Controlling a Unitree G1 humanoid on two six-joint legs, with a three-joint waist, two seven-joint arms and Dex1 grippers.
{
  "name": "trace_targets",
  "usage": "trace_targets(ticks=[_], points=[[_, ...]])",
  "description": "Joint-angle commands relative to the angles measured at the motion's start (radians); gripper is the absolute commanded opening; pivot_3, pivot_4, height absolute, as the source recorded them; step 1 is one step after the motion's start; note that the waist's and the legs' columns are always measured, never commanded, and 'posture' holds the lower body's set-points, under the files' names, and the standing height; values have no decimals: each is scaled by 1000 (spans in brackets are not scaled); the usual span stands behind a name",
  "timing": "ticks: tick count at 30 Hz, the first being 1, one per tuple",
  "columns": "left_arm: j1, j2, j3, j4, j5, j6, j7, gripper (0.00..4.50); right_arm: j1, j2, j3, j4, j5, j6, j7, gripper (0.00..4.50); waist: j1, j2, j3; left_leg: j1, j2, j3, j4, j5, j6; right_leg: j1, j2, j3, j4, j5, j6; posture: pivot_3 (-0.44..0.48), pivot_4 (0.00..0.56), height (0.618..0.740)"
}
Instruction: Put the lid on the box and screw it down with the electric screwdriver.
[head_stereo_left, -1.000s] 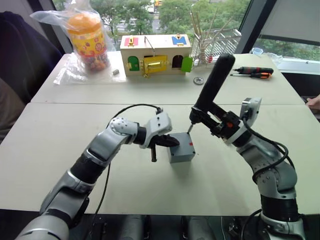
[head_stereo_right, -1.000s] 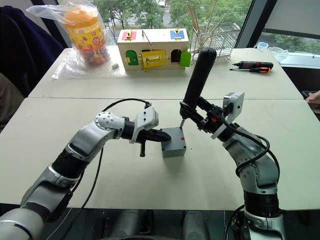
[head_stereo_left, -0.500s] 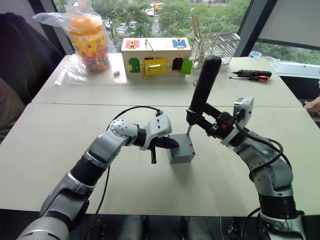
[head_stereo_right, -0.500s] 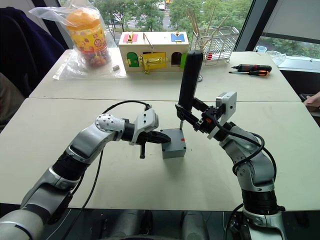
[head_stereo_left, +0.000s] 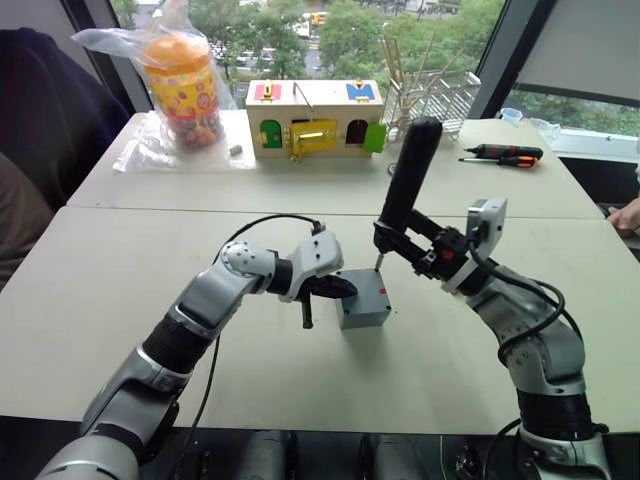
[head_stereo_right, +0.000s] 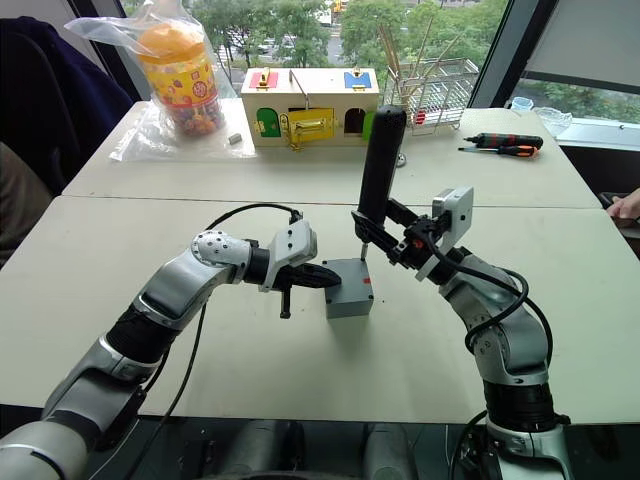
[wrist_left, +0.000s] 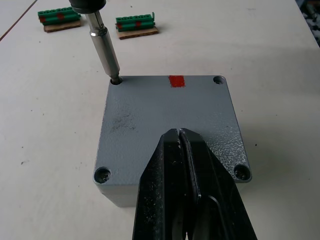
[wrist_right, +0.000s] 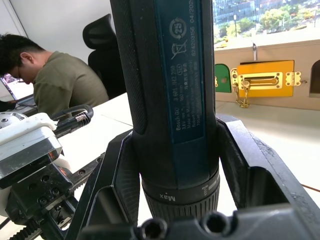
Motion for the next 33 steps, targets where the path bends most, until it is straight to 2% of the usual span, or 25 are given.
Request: trace_targets(ticks=[1,33], points=[[11,3,-12,-4,11,2,-4,0,78,2,98,96,-39,72,20,1868,0,0,-2,0,0,0,0,0,0,0,0,0,0,0,0,0,150,705],[7,-13,-10,18,26,-11,-3,0,55,8,64,113,-35,76,-8,1868,1,-4,-12,3,0,0,0,-2,2,3,-1,0,-2,0,-1,0,150,705]])
